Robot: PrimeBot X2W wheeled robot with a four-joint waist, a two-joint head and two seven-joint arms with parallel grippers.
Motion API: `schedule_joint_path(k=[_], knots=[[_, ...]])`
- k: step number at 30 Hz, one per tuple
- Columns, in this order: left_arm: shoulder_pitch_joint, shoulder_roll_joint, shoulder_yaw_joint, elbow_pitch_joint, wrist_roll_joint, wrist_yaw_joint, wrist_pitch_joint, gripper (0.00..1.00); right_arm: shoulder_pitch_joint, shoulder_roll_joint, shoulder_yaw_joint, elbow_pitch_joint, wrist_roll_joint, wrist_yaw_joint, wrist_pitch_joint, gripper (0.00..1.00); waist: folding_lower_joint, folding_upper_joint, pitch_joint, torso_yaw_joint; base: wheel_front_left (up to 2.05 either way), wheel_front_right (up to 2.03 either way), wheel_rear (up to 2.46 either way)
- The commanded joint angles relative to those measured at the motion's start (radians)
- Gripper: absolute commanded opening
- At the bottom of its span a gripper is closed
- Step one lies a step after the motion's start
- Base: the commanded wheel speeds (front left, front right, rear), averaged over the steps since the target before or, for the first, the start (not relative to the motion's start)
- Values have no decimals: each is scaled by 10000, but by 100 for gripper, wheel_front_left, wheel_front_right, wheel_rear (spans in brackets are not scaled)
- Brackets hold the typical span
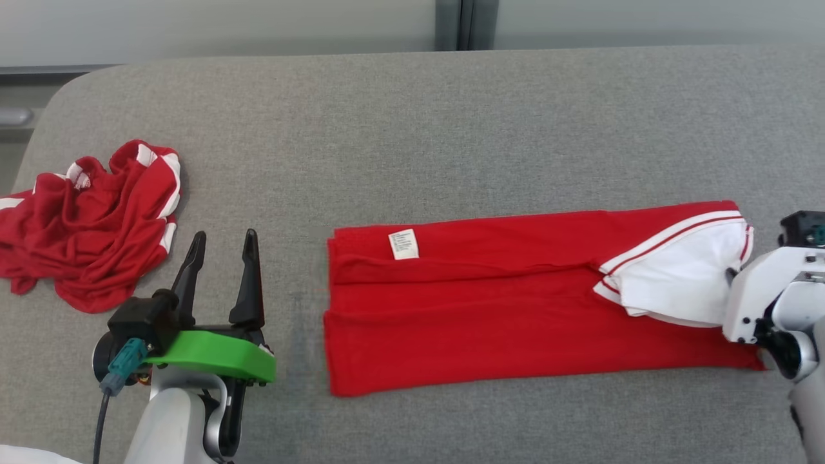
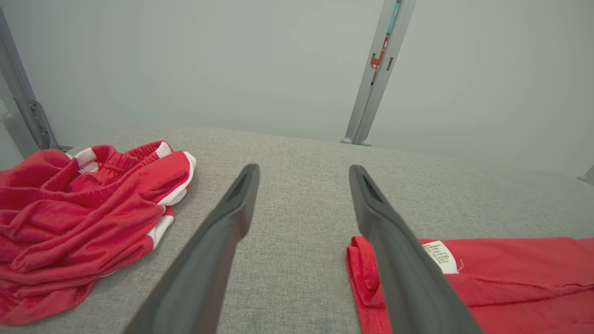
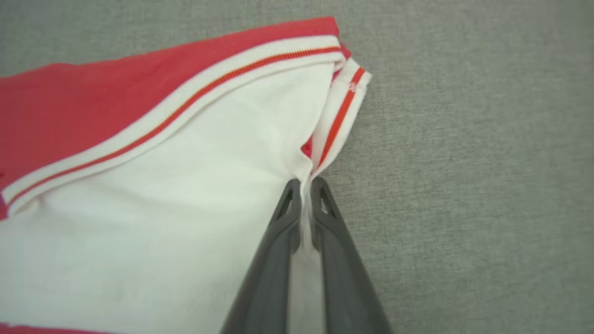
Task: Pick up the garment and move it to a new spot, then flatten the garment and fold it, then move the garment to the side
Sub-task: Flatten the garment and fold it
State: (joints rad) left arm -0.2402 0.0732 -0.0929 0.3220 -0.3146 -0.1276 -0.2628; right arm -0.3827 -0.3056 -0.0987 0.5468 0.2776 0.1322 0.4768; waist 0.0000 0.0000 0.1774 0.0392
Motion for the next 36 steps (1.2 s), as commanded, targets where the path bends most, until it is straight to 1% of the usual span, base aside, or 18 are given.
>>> schedule_joint_path(k=[1,5,7,9,13,16,20,22,26,31,36], knots=[[69,1,65,1,54,-31,-23,100,102,-216,-140,-153,-115,-27,9,0,0,0,-152,-119,0,0,0],[239,27,99,-18,75,-34,-22,100,404,-634,-607,-681,-214,-26,153,0,0,0,-388,-311,0,0,0],[278,39,62,-11,91,-35,-23,100,570,-954,-840,-1020,-323,-26,315,0,0,0,-495,-399,0,0,0],[345,39,40,9,87,-35,-22,100,745,-1098,-1037,-1415,-501,-24,486,0,0,0,-604,-475,0,0,0],[464,78,-30,73,60,-36,-23,100,1062,-1202,-1286,-2297,-796,-24,760,0,0,0,-838,-599,0,0,0],[556,98,-113,135,32,-37,-23,100,1316,-1097,-910,-2943,-820,-24,963,0,0,0,-981,-628,0,0,0],[637,81,-183,167,-20,-37,-23,100,1578,-879,-15,-3889,-526,-24,1346,0,0,0,-1124,-601,0,0,0],[641,119,-225,222,11,-37,-19,100,1678,-886,713,-4225,-362,-23,1599,0,0,0,-1171,-578,0,0,0],[581,150,-282,290,-41,-38,-13,100,1310,-637,2252,-4636,21,-21,1777,0,0,0,-1246,-500,0,0,0],[520,149,-473,371,-87,-38,-13,100,658,-248,4122,-4253,415,-23,1893,0,0,0,-1268,-297,0,0,0],[369,184,-668,427,-174,-38,-13,100,-87,218,5351,-3362,815,-23,1664,0,0,0,-1187,22,0,0,0]])
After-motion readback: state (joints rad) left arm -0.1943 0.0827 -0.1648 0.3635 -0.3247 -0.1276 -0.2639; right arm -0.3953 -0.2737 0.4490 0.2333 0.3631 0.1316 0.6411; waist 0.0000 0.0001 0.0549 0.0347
